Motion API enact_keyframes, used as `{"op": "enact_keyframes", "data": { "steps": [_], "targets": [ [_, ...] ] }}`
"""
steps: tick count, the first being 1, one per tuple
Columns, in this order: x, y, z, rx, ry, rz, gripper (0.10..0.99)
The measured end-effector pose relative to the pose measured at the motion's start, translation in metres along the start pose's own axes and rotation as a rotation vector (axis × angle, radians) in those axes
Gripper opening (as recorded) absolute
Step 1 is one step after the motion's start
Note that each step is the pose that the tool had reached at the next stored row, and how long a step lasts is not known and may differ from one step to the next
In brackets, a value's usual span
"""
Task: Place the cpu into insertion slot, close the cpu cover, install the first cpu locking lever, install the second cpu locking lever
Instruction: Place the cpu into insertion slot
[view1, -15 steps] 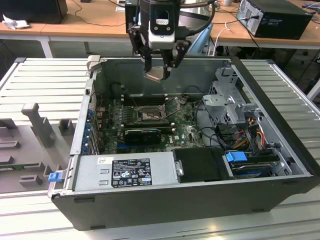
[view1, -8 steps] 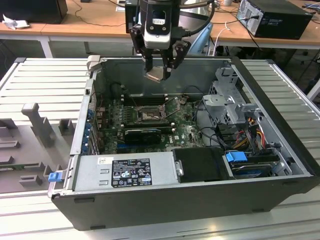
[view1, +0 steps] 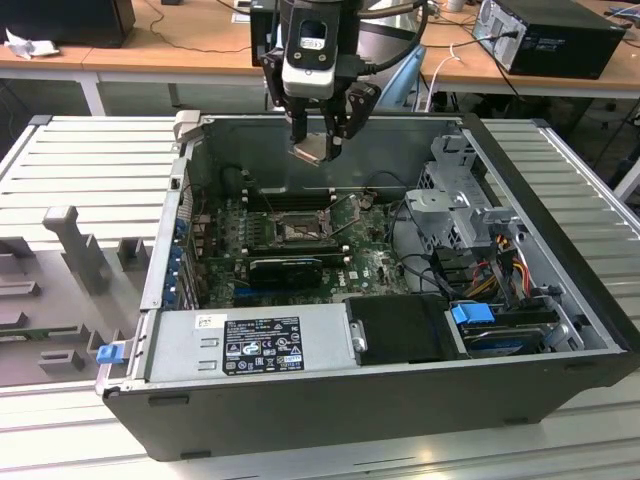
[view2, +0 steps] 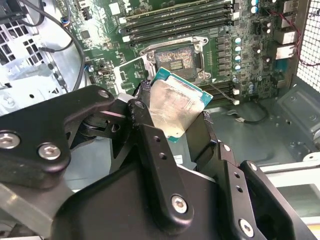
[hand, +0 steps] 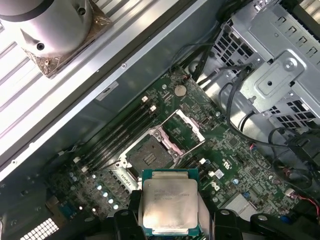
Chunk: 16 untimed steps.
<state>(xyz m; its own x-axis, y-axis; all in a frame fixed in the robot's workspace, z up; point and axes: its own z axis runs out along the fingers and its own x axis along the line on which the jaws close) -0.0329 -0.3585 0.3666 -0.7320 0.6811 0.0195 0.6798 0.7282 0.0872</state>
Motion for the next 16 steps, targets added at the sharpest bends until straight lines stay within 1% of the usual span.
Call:
{"op": "enact_keyframes", "data": {
  "steps": [11,16],
  "targets": [
    [0.0000,0.0000,0.0004,-0.001,-0.0080,0.088,0.529],
    [0.0000,-0.0001,0.0008,-0.003,-0.0163,0.179,0.529]
  ]
}}
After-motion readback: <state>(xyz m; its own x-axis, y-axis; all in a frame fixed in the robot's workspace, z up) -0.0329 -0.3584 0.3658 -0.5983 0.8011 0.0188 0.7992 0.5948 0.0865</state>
